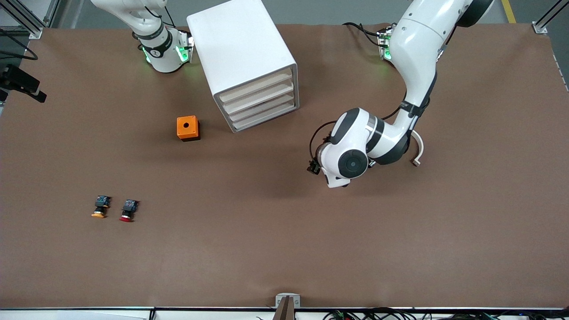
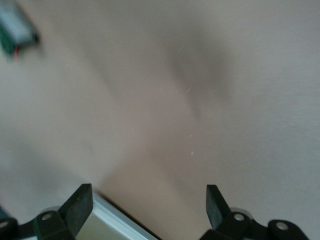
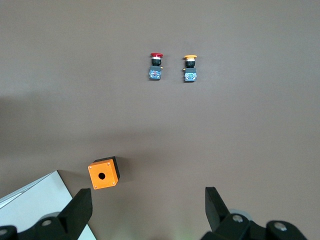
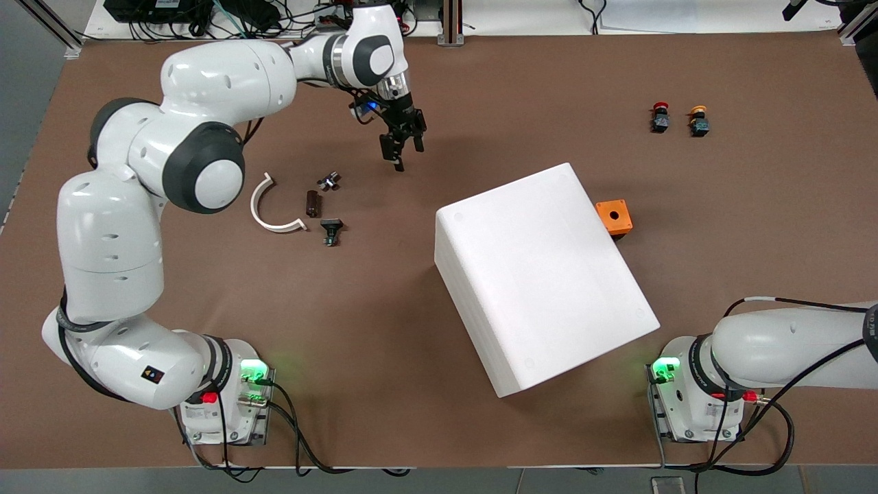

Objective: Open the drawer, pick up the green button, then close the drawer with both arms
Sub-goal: 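Reach the left gripper to the white cabinet's drawer front and grip it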

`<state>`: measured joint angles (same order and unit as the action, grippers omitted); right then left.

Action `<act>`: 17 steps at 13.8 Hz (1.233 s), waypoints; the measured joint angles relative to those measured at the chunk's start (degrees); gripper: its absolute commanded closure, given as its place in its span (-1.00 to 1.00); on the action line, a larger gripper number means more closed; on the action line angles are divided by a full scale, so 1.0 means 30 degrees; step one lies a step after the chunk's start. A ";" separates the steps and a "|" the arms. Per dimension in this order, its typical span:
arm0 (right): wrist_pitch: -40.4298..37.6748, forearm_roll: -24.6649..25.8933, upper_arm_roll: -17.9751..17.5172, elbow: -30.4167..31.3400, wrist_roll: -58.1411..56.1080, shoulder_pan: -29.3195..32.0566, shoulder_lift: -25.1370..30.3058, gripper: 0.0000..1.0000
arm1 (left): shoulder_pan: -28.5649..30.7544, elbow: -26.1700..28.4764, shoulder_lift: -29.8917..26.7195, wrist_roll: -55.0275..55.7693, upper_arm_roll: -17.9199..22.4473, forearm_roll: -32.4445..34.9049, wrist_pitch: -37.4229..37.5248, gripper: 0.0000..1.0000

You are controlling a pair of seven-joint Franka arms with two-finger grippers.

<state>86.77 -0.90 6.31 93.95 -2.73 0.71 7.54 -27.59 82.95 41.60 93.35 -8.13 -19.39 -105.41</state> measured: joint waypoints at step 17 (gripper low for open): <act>-0.0008 0.0000 0.0000 0.0019 -0.0003 0.0000 0.0001 -1.00 | -0.2345 -0.0146 0.2166 1.3423 -0.0012 -1.0060 0.0419 -0.47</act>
<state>86.75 -0.90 6.31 94.01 -2.74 0.71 7.55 -34.62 82.52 48.10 133.62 -8.16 -49.57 -104.15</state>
